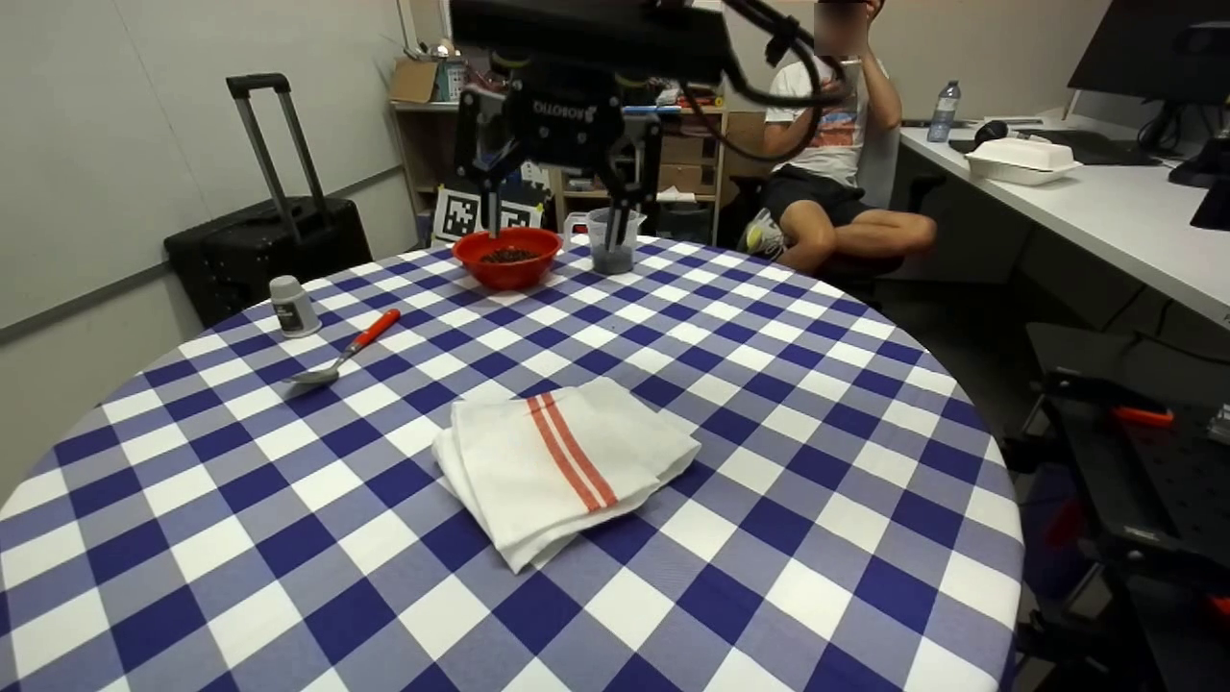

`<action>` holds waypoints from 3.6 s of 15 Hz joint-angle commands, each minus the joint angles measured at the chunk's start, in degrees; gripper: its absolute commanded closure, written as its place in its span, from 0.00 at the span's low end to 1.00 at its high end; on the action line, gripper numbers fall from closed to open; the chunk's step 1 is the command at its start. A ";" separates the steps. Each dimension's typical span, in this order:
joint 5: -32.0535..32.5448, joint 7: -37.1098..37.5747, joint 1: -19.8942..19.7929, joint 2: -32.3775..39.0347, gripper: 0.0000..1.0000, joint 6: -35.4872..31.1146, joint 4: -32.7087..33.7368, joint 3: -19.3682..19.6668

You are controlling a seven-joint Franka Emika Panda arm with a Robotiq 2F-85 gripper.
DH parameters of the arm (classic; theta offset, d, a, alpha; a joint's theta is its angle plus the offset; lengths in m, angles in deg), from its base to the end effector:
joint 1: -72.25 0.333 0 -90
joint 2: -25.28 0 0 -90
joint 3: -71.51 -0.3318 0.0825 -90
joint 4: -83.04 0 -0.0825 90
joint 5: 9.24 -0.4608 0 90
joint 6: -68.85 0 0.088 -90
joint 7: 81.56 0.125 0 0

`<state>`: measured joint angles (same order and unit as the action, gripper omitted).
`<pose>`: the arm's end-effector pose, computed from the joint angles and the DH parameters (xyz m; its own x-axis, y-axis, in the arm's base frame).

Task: Unfold the dish cloth on the table

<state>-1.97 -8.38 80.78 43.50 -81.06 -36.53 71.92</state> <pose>0.6581 0.0956 0.2327 0.4973 -0.8557 0.1428 -0.8392 -0.5163 -0.1710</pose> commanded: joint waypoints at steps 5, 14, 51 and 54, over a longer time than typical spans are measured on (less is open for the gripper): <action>3.49 15.21 8.65 12.28 0.00 9.35 11.81 4.06; -0.13 12.76 7.56 22.79 0.00 14.11 23.42 2.43; 6.25 -23.68 7.75 -5.60 0.99 18.08 14.94 -4.64; 8.12 -24.18 6.56 -7.88 0.99 17.74 14.44 -4.19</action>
<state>4.21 -31.06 88.10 39.06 -63.93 -20.30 67.25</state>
